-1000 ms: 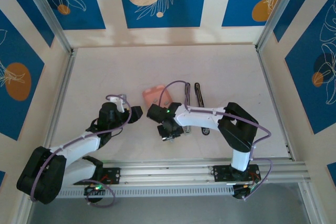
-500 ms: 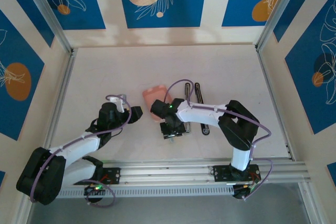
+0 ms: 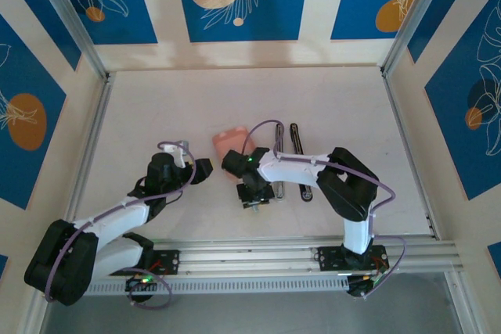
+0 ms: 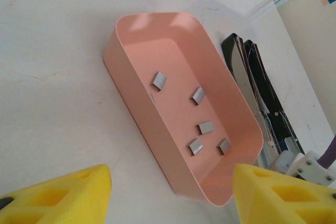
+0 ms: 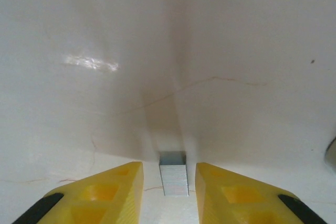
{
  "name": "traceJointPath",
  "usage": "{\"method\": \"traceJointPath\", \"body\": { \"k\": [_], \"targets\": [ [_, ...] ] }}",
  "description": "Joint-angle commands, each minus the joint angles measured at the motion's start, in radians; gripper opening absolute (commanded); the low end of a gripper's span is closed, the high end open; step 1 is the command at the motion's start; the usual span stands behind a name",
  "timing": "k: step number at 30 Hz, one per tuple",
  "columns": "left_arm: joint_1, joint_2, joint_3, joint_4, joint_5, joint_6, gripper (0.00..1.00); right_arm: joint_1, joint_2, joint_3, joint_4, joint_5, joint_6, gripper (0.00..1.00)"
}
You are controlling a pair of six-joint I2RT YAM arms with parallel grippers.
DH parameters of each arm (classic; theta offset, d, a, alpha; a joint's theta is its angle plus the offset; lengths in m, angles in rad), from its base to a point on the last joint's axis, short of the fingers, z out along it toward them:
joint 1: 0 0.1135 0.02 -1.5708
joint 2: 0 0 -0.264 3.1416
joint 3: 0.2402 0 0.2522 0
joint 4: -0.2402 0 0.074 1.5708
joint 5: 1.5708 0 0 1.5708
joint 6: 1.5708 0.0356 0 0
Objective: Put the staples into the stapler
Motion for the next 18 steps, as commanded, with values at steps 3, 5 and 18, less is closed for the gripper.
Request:
{"method": "traceJointPath", "body": {
  "k": [3,5,18],
  "targets": [
    [0.005,-0.005,-0.013,-0.006,0.009,0.017,0.62,0.009,0.031,0.026,-0.029,-0.003,0.006,0.30],
    [0.004,-0.005,-0.012,-0.006,0.010,0.019,0.62,0.011,0.039,0.031,-0.039,0.003,0.004,0.29],
    [0.004,-0.004,-0.013,-0.009,0.012,0.020,0.62,0.021,0.073,0.030,-0.049,0.011,0.009,0.27]
  ]
}}
